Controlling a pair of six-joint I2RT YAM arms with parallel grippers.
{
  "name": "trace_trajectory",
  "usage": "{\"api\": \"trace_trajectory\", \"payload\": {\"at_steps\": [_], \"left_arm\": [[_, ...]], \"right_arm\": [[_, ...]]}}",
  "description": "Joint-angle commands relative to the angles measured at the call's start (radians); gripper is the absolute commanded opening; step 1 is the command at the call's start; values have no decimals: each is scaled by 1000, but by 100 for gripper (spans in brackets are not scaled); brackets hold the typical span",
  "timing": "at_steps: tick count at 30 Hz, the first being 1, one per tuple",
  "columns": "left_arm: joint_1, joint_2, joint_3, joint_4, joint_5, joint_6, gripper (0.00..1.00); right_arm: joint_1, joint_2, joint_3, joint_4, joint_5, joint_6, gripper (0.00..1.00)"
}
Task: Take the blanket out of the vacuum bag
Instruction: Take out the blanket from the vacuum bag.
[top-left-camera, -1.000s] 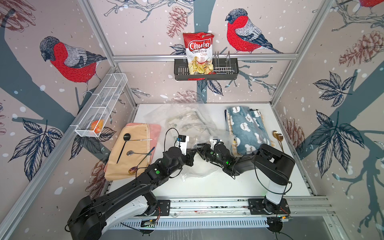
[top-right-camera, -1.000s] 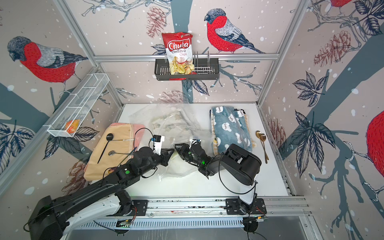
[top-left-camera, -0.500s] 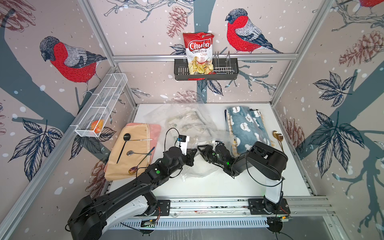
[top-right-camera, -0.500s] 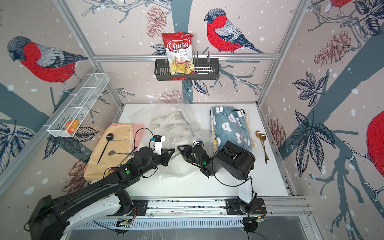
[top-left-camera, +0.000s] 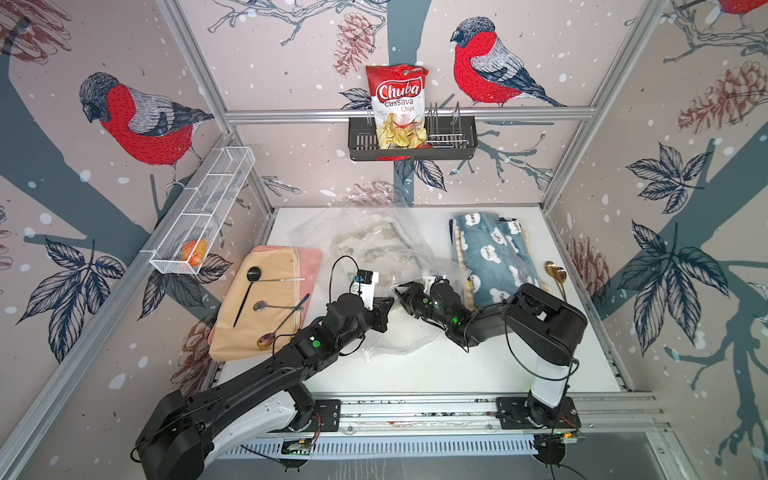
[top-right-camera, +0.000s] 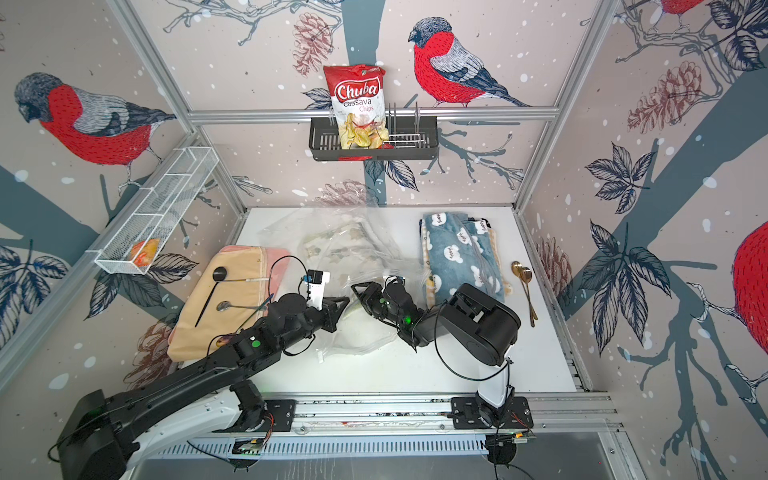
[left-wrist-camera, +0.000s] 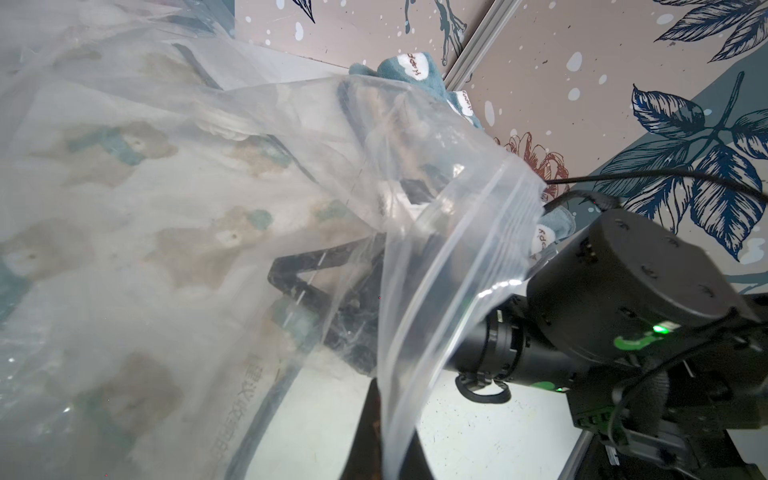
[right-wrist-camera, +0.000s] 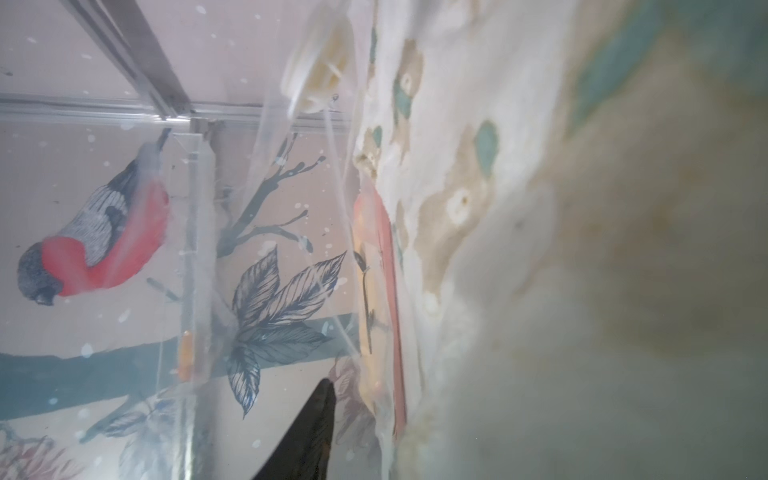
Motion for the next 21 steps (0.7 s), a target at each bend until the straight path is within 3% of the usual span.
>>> {"api": "trace_trajectory", "payload": {"at_steps": [1,9,21], "left_arm": [[0,-11,3,30,1,5,2],[1,-13,4,26,3,5,2],[0,-4,4,35,12,5,2]], "right_arm": [[-4,-32,25,-77,-23,-54,45],[-20,-17,54,-129,-22,-83,40],[-32,54,18,-71,-28,-34,51]]}}
